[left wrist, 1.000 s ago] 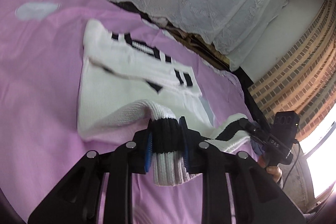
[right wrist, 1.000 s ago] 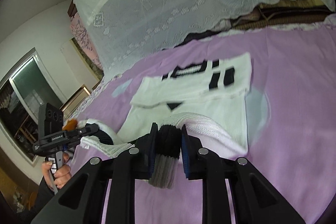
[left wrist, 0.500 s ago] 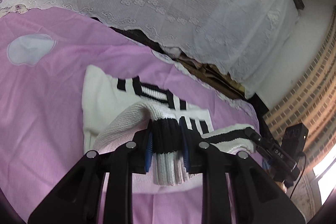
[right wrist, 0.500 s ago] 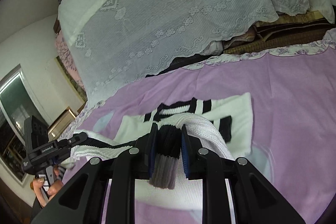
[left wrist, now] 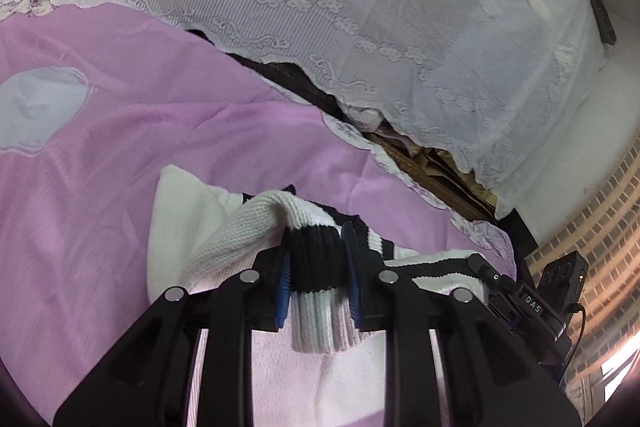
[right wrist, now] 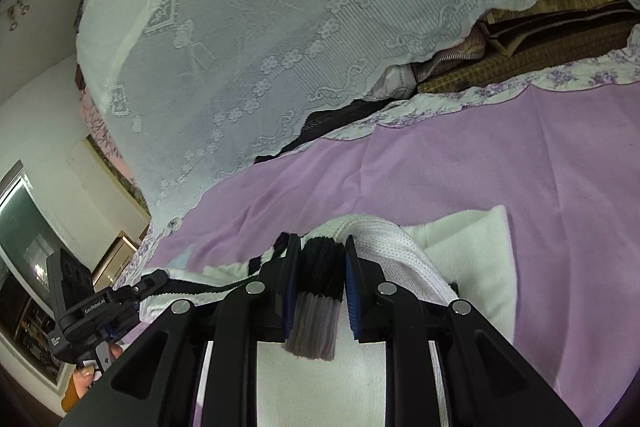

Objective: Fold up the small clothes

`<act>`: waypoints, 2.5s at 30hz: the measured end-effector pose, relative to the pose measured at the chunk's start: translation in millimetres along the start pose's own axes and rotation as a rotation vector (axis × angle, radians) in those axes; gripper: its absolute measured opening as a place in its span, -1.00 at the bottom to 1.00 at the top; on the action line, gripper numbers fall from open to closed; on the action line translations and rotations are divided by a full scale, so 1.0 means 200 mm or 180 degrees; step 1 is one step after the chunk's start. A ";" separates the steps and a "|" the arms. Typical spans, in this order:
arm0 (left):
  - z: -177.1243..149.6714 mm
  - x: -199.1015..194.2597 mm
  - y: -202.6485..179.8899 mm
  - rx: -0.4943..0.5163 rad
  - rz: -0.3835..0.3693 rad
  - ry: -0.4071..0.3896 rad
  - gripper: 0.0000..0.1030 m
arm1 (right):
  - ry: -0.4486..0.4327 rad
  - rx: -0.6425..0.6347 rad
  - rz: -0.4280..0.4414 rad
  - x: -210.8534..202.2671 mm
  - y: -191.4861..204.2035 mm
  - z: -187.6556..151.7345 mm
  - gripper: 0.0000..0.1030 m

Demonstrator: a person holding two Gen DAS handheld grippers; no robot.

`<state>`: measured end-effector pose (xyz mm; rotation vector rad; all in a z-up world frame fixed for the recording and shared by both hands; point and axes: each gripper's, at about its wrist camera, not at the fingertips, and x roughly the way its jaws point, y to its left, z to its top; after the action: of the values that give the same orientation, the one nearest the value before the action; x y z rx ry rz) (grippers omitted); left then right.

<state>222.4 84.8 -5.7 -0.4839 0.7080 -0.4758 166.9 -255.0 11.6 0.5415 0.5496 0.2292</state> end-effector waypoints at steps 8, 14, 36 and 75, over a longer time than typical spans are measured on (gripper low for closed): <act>-0.02 0.25 0.14 -0.0141 0.0087 0.0208 -0.59 | 0.0227 0.0094 -0.0192 0.22 -0.14 -0.03 -0.60; -0.04 0.31 0.17 -0.0076 0.0255 0.0285 -0.52 | 0.0377 0.0163 -0.0275 0.30 -0.20 -0.06 -0.55; -0.12 0.11 -0.18 0.1342 -0.0287 0.1039 0.50 | 0.1180 -0.1427 0.0167 0.19 0.27 -0.21 -0.27; -0.04 0.34 -0.07 0.0938 0.1020 0.0146 0.83 | 0.0216 -0.0371 -0.0637 0.33 -0.04 -0.06 0.06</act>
<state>258.9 32.7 -35.9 -0.0793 0.7298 -0.2828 215.7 -234.3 -29.1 0.3637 0.6480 0.0888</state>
